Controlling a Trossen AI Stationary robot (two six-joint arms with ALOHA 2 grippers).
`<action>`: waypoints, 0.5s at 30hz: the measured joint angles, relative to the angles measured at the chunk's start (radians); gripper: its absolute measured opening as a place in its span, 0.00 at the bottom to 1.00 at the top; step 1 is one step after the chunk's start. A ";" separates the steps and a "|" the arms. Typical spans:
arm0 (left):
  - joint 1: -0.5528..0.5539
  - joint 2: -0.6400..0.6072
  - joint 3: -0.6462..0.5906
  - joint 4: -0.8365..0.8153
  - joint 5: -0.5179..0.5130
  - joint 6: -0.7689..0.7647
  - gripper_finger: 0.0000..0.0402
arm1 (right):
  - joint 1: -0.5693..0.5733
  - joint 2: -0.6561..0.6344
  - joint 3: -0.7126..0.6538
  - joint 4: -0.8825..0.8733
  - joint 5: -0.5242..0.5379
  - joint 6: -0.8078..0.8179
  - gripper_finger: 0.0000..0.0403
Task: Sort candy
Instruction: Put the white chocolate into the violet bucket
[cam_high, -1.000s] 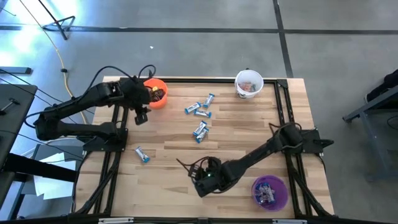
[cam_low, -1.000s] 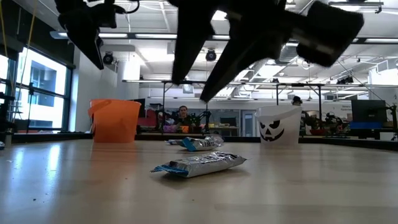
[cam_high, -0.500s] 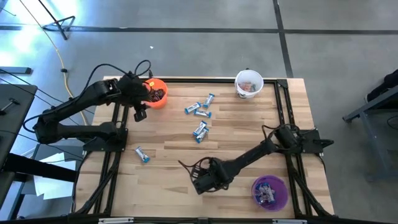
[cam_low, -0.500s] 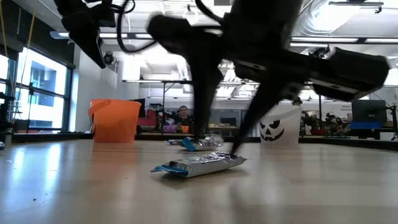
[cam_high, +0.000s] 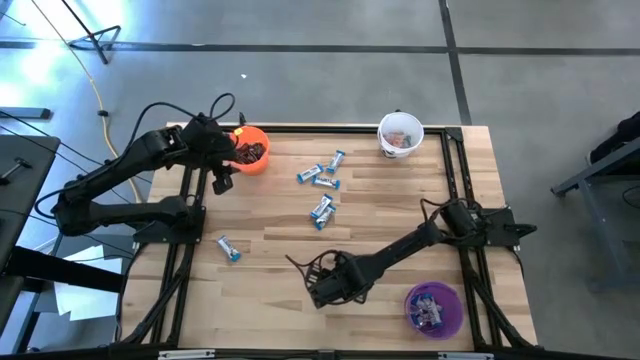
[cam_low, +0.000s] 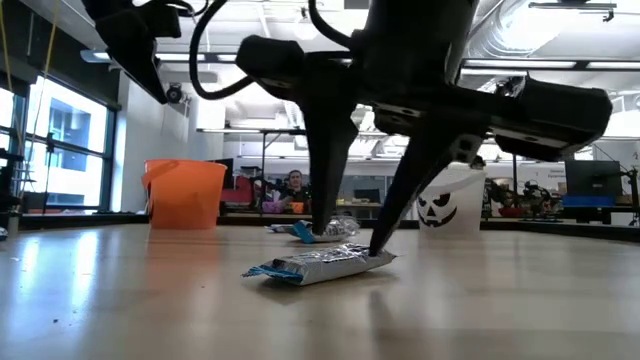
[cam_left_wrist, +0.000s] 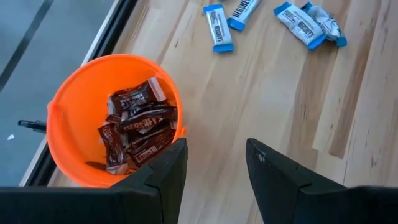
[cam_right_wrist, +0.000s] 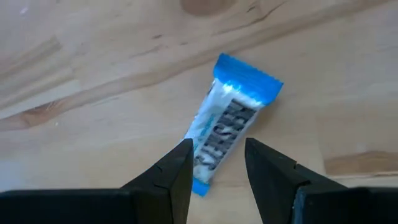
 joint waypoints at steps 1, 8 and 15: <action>0.000 -0.002 0.000 0.000 0.000 0.000 0.38 | -0.002 0.000 0.000 0.007 0.000 0.002 0.35; -0.001 -0.013 0.000 0.000 0.001 -0.017 0.38 | -0.016 0.041 0.004 0.025 -0.018 0.004 0.35; -0.001 -0.013 0.000 0.000 0.001 -0.025 0.38 | -0.032 0.085 0.007 0.040 -0.018 0.004 0.35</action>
